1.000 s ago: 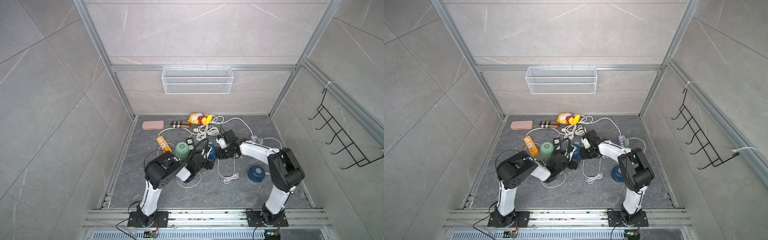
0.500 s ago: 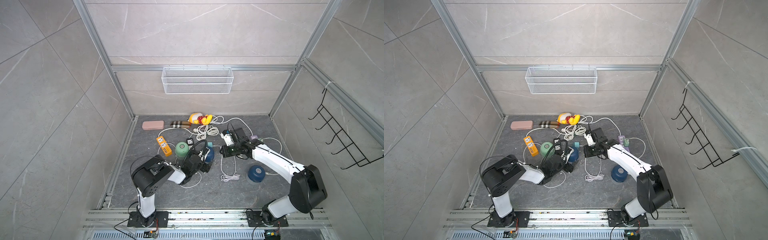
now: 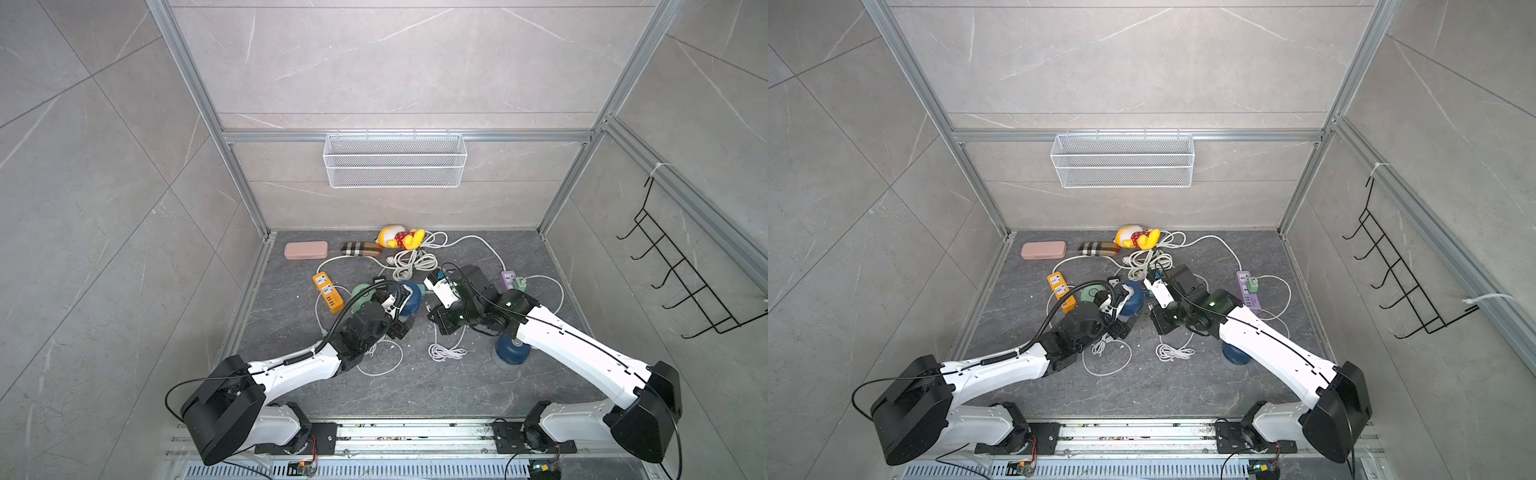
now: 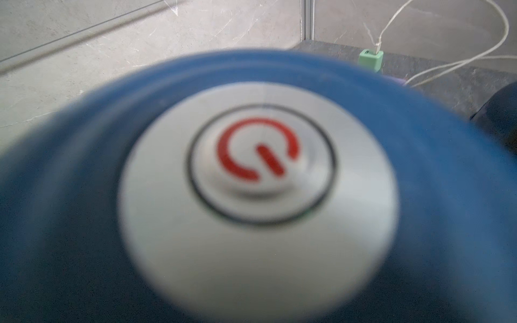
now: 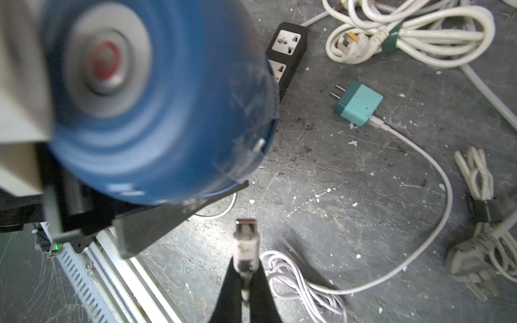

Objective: Charge the cordless meat grinders
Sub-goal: Insert the charging cable into the cordless meat grinder.

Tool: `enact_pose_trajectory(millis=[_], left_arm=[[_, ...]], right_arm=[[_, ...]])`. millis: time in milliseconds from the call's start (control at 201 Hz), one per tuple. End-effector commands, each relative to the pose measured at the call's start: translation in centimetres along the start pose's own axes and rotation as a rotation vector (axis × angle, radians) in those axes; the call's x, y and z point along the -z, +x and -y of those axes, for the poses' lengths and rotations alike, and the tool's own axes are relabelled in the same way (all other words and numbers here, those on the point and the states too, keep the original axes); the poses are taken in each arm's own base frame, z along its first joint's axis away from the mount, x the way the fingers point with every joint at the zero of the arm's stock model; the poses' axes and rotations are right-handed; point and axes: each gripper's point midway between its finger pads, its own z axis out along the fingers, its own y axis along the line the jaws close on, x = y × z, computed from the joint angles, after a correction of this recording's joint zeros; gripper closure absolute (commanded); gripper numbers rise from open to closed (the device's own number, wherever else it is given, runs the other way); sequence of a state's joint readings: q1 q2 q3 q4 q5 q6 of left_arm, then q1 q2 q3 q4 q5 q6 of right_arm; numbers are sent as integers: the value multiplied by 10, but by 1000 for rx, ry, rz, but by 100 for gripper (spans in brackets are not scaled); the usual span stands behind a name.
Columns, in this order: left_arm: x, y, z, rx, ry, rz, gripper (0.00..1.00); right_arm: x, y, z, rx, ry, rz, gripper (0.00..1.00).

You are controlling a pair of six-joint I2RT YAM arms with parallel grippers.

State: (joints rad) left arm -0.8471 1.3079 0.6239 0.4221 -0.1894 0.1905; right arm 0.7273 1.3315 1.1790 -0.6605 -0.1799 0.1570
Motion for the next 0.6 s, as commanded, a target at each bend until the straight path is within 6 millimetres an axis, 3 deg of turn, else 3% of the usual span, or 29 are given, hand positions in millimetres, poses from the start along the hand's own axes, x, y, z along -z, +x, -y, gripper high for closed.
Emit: enact_pose_trajectory(millis=[0,204,593], left_arm=[[7,-14,-12,-79,-53,27,44],[6,-23,-16,-137,-72,35,44],[1,-29,-20,-167,-105,61,46]], right_arm=[[10,-3,-15,5,-36,-27,100],[12,-2,-27,11,-48,-67,100],[0,0,-25,-12,-43,-118,100]])
